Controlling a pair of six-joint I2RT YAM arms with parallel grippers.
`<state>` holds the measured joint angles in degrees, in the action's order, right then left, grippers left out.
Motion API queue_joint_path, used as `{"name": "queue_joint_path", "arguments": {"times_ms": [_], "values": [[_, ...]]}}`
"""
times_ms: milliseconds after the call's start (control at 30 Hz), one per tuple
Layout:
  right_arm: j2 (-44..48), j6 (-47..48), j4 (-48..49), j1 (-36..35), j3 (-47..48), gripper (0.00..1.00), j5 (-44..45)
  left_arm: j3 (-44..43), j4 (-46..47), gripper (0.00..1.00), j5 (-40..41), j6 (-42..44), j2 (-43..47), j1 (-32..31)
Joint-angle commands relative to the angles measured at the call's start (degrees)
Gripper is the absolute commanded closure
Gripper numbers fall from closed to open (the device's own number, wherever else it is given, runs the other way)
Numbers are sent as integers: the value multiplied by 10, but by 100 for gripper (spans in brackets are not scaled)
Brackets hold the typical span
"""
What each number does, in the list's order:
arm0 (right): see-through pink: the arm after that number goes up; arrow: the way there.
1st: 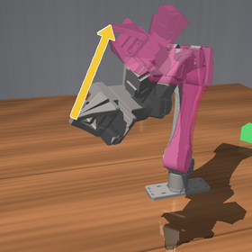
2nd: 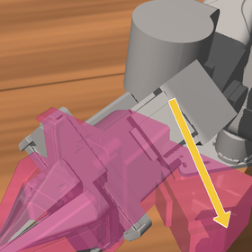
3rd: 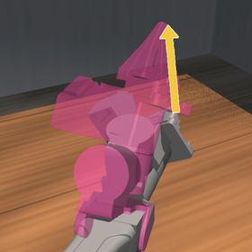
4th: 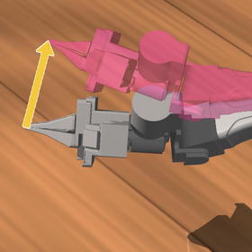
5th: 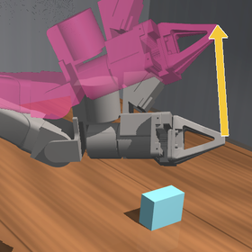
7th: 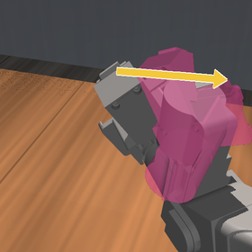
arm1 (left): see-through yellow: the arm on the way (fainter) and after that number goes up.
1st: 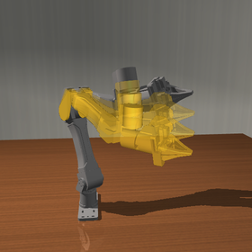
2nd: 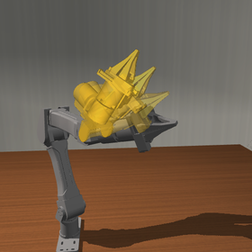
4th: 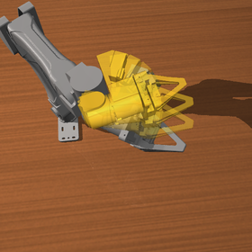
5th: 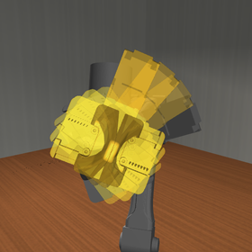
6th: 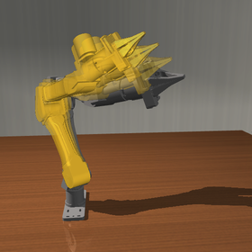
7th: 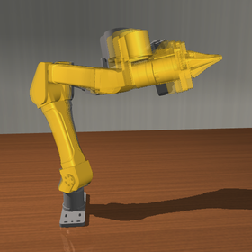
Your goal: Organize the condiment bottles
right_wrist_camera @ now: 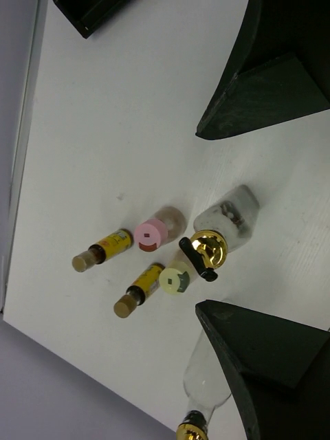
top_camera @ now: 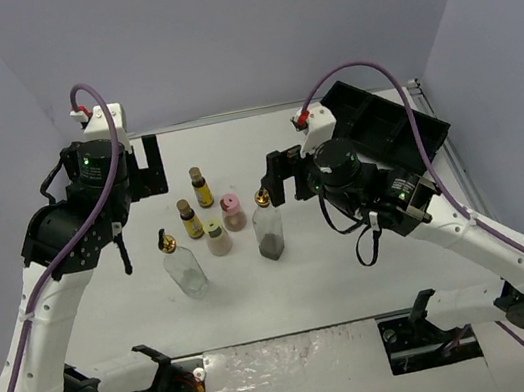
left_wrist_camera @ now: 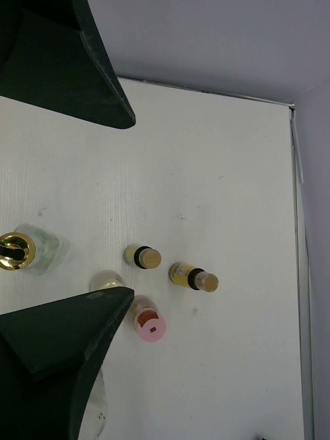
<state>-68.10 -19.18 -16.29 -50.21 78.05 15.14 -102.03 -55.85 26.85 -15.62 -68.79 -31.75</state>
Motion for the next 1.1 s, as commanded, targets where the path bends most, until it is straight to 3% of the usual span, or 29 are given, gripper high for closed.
{"name": "queue_joint_path", "arguments": {"times_ms": [0,200,467,1067], "values": [[29,14,78,-27,-43,0,47,-3,35,3,9,6,17,4],[67,40,151,-48,-145,0,81,1,35,3,8,8,19,5],[80,80,259,-48,-242,0,52,5,36,3,6,8,18,6],[19,123,409,-47,-344,0,-29,13,34,3,5,7,21,9]]}}
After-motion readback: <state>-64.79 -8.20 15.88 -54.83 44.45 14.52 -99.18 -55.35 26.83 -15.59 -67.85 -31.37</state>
